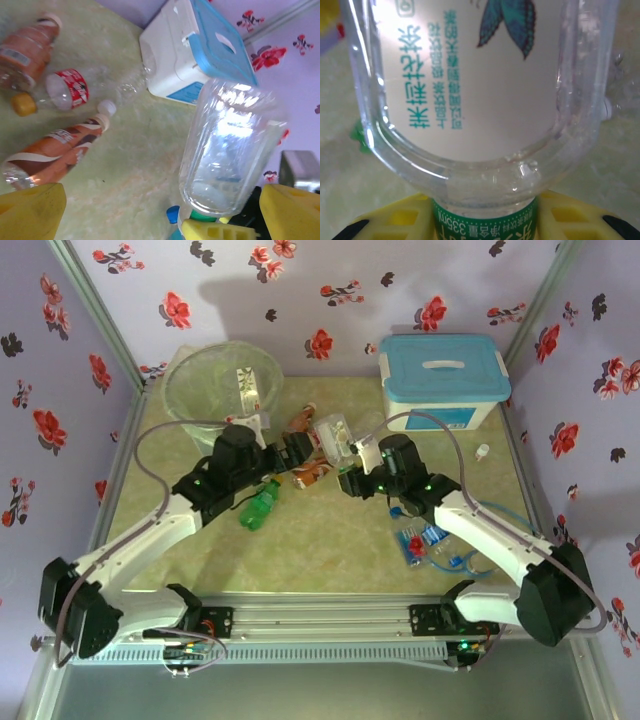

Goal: Put the plastic bottles in the bin

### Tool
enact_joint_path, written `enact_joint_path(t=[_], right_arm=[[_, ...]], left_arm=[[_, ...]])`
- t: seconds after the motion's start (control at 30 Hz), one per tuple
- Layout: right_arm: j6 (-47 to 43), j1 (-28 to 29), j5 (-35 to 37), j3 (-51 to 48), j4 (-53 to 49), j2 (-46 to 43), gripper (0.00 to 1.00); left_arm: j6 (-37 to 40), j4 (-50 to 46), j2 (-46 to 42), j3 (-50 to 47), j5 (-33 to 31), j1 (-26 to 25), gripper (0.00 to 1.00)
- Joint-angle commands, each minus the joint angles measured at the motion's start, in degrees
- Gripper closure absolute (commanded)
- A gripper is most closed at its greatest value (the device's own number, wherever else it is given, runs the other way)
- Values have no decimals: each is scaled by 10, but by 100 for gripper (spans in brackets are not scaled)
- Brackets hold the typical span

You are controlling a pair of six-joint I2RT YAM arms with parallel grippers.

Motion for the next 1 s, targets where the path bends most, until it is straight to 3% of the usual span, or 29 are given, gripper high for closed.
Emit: enact_joint_path(t=[0.0, 0.3, 0.57, 0.67, 0.73, 0.87, 0.97], right_arm=[[46, 7, -21, 1, 63, -3, 86], [38, 24, -66, -13, 90, -2, 86], [40, 25, -71, -15, 89, -5, 89], [40, 25, -68, -18, 94, -2, 85], [45, 24, -69, -18, 101, 1, 70], [47, 24, -66, -12, 105, -4, 16], [33, 24, -51, 0, 67, -25, 1]], left_arm=[[5, 43, 30, 43, 14, -18, 0], [-1, 85, 111, 88, 30, -31, 3], [-14, 125, 129, 88, 26, -32, 46], [-8, 113, 123, 95, 25, -32, 52], [-2, 105, 122, 102, 25, -31, 55], [15, 87, 117, 116, 21, -30, 58], [30, 70, 111, 134, 21, -18, 58]])
